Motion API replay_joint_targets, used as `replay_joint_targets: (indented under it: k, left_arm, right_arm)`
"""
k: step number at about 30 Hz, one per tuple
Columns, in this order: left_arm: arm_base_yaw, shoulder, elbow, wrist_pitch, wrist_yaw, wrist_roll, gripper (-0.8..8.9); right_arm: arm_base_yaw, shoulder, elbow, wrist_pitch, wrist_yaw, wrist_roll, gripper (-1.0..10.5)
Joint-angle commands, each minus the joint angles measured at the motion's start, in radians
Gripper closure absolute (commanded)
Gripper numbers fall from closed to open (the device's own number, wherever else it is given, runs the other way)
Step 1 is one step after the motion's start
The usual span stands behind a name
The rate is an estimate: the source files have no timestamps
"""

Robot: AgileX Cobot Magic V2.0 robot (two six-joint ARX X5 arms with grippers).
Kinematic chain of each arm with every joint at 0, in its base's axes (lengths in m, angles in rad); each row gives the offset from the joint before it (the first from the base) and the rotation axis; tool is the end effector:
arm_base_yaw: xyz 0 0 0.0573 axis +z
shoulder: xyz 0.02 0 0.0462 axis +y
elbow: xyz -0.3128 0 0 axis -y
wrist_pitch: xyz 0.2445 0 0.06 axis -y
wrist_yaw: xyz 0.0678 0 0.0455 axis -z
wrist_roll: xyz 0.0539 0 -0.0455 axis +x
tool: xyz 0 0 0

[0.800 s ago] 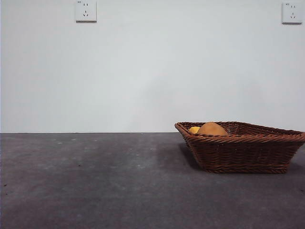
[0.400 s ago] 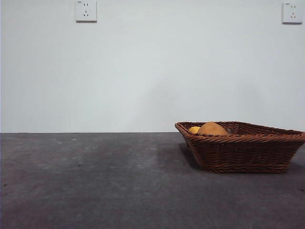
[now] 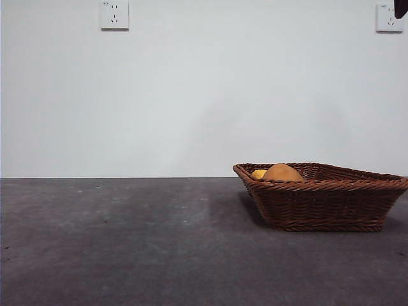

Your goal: Help me put the vegetables on the table into the basket

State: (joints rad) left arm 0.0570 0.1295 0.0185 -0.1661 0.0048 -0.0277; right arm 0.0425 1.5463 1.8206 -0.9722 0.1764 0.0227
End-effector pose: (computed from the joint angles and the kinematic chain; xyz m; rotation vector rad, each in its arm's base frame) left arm 0.0764 0.0041 0.1431 -0.0361 0.2763 0.0557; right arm 0.3242 0.0043 0.4625 -0.0545 0.6926 -0.1363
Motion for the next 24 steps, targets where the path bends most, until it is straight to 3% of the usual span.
replay_joint_targets:
  k: [1, 4, 7, 12, 15, 17, 24]
  left_arm:
    - [0.003, 0.02, -0.01, 0.001, 0.003, -0.005, 8.17]
    - [0.003, 0.039, -0.01, 0.002, 0.003, -0.005, 8.17]
    - [0.003, 0.058, -0.01, 0.002, 0.003, -0.005, 8.17]
    - [0.003, 0.093, -0.01, 0.015, 0.003, -0.005, 8.17]
    - [0.003, 0.101, -0.01, 0.021, 0.003, -0.005, 8.16]
    - [0.003, 0.105, -0.01, 0.025, 0.003, -0.005, 8.17]
    - [0.003, 0.106, -0.01, 0.025, 0.003, -0.005, 8.16]
  right_arm:
    - [-0.018, -0.045, -0.045, 0.071, 0.019, 0.011, 9.5]
    - [-0.016, -0.18, -0.217, 0.279, 0.018, 0.011, 9.5]
    - [-0.016, -0.364, -0.484, 0.594, 0.018, 0.011, 9.5]
    - [-0.017, -0.783, -1.065, 1.11, 0.024, 0.01, 9.5]
    - [-0.018, -1.066, -1.374, 1.124, 0.026, -0.065, 9.5]
    - [-0.019, -1.219, -1.525, 1.091, 0.031, -0.073, 9.5]
    - [-0.019, -1.454, -1.778, 0.822, 0.032, -0.076, 9.5]
